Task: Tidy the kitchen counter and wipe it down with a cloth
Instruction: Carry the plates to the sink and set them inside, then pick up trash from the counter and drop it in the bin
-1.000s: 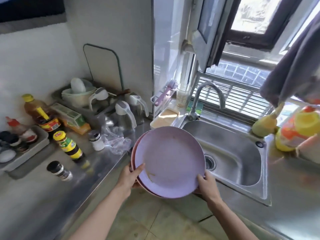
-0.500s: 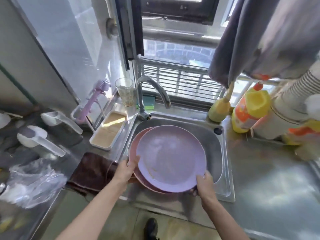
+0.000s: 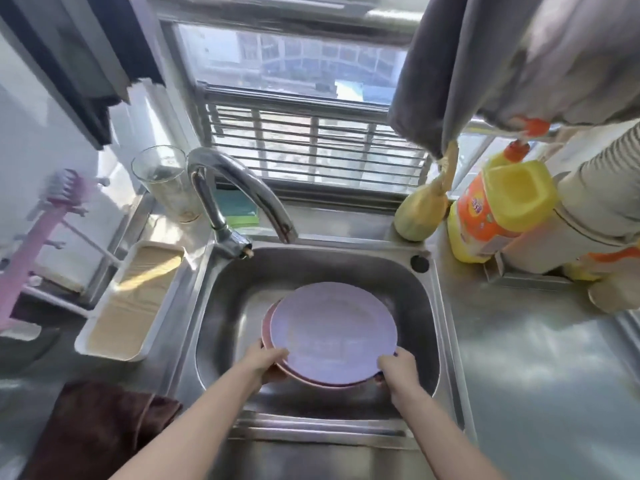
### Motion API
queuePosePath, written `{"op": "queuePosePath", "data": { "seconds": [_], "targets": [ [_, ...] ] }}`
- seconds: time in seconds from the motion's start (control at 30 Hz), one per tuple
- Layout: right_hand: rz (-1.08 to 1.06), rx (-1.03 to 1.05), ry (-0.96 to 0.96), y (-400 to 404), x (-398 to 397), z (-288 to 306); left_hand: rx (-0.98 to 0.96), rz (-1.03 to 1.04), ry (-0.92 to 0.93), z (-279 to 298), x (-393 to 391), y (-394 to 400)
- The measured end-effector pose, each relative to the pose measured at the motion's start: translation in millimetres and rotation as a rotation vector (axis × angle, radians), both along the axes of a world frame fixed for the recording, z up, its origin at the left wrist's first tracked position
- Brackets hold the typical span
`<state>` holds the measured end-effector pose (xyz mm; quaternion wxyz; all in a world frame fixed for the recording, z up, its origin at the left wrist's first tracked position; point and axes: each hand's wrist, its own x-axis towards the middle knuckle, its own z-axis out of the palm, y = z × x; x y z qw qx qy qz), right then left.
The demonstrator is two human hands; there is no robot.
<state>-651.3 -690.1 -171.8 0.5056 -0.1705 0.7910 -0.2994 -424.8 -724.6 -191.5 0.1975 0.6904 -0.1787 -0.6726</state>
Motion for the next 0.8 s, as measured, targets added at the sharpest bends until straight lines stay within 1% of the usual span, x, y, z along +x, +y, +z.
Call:
{"op": "queuePosePath", "data": {
  "seconds": [0.13,0.23,0.3,0.37,0.43,0.57,0.7,0.8],
  "targets": [
    [-0.005,0.059,0.016,-12.4,3.7,-26.1,-0.011,0.013,-0.190,-55.3,2.4,-9.4],
    [-0.002,0.052,0.040,-15.5,5.6,-37.0,-0.015,-0.110,-0.366,-100.7,6.5,-4.0],
    [0.034,0.047,0.043,-13.3,4.0,-44.8,-0.002,-0.195,-0.468,-89.5,1.3,-0.1],
    [0.066,0.055,0.043,-10.9,1.5,-57.4,0.014,-0.291,-0.514,-82.4,-3.8,2.8],
    [0.092,0.069,0.028,-7.5,-1.2,-73.1,0.017,-0.343,-0.559,-85.0,-8.4,6.1],
    [0.099,0.088,-0.027,-6.3,-2.7,-93.2,0.032,-0.326,-0.598,-83.3,-17.7,13.0],
    [0.113,0.109,-0.088,-15.1,-6.8,-82.0,0.053,-0.300,-0.523,-77.8,-22.1,5.8],
    [0.169,0.165,-0.034,-16.7,-12.4,-82.6,0.082,-0.291,-0.535,-67.6,-25.8,-5.0]
  ]
}}
